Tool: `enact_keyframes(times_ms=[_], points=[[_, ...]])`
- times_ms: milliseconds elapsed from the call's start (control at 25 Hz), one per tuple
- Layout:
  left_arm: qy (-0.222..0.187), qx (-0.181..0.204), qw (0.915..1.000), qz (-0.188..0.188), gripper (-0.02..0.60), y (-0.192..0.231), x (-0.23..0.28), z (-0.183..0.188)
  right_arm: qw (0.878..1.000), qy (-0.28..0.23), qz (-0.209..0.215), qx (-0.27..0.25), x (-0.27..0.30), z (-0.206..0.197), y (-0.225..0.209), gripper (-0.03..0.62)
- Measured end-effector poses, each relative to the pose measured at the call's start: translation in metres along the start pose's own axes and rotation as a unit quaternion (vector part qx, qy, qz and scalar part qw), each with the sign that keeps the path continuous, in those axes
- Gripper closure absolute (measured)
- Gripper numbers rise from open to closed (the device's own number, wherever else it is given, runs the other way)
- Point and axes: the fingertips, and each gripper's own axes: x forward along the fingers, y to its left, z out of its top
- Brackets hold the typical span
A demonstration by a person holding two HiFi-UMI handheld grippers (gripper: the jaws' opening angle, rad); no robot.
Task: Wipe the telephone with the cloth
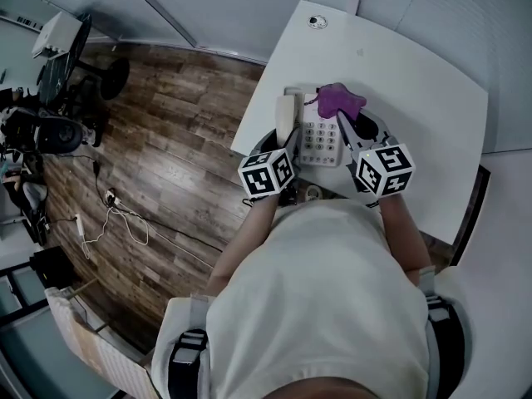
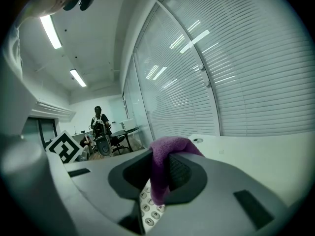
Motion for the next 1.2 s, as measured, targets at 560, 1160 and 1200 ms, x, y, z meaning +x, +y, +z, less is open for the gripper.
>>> enact_keyframes(times_ms=[560, 1160, 1200], points=[[-0.069, -0.103, 0.9882, -0.090, 0.357, 0.011, -0.046, 0.029, 0.999, 0.004, 0.046, -0.024, 0.025, 0.014, 0.033, 0.525], [-0.126, -0.185, 0.9291, -0.294, 0.357, -0.034, -0.091, 0.061, 0.992, -0.030, 0.088, -0.091, 0.041, 0.061, 0.076, 0.525], [-0.128, -0.189, 0.9247, -0.305, 0.357, -0.036, -0.093, 0.062, 0.991, -0.033, 0.091, -0.095, 0.041, 0.064, 0.078, 0.525]])
